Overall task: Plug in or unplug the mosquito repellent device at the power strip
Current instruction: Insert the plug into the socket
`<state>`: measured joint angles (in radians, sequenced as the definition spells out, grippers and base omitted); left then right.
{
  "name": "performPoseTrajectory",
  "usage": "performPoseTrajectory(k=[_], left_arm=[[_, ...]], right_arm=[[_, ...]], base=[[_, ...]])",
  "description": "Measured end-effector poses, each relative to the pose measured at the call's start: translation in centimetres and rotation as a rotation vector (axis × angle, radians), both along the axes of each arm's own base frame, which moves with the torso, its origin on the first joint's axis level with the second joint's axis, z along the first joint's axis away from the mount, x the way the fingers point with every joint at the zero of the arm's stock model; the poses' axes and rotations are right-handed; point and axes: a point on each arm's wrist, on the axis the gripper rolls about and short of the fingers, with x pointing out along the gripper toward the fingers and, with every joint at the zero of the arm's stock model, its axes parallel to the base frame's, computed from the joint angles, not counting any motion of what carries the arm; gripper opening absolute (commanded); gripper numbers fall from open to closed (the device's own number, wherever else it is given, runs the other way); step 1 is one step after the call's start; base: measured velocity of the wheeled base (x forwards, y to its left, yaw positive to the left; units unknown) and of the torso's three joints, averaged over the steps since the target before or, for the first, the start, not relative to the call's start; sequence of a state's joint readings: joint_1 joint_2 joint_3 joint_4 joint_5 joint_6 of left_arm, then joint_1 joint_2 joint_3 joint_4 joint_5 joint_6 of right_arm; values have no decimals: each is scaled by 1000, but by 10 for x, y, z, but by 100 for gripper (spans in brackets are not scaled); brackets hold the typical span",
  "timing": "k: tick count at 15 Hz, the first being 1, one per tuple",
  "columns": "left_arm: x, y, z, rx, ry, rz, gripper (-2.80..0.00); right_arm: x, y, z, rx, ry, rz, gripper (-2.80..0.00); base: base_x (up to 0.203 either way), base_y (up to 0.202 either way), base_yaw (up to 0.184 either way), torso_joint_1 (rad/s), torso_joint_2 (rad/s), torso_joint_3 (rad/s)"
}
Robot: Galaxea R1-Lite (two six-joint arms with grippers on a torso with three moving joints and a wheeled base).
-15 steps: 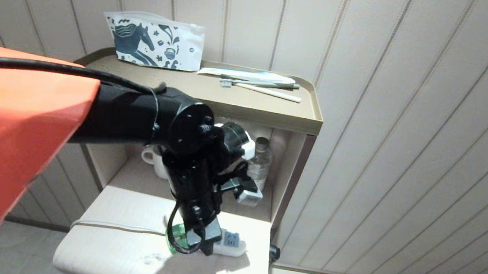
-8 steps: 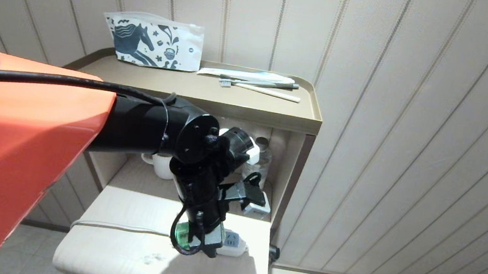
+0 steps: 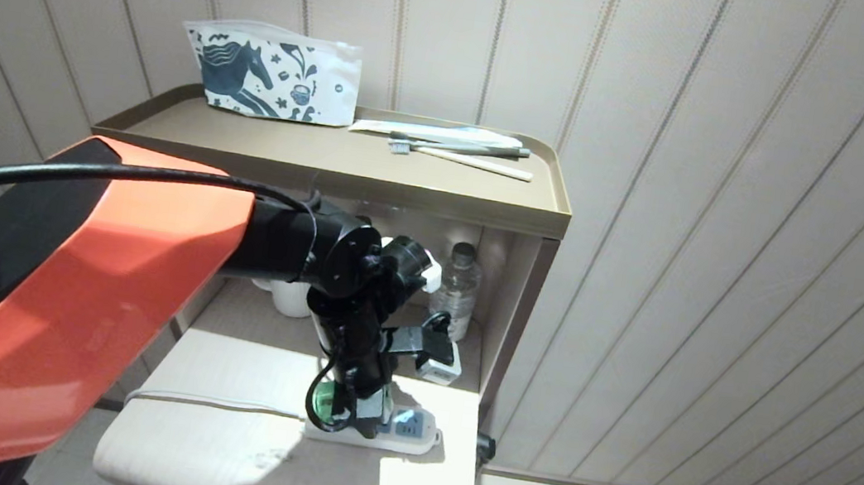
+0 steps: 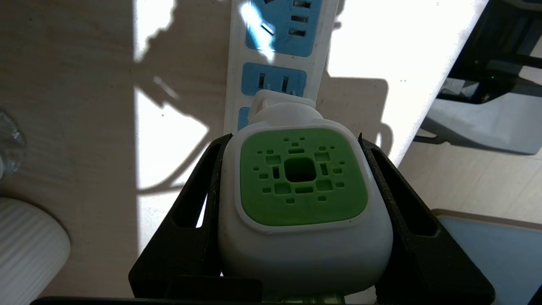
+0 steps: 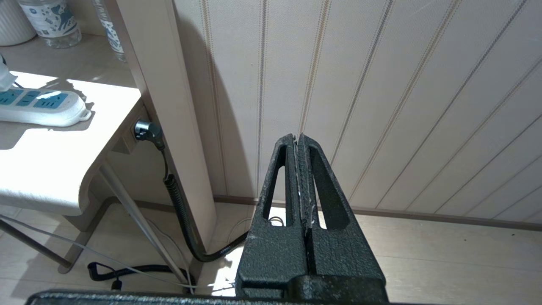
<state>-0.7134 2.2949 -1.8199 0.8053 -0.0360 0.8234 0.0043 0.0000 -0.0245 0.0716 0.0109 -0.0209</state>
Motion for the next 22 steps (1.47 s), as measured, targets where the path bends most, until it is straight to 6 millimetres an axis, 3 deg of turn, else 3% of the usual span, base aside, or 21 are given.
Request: performPoseTrajectory(k=[7,22], left_arm=[[9,-2,-10,58,37,15,-280],[1,-16,-14,101,-1,-14,-280]], right_arm=[[0,0,0,0,0,0,-280],[0,0,0,0,0,0,-280]], base=[[0,0,0,0,0,0],[0,0,0,0,0,0]])
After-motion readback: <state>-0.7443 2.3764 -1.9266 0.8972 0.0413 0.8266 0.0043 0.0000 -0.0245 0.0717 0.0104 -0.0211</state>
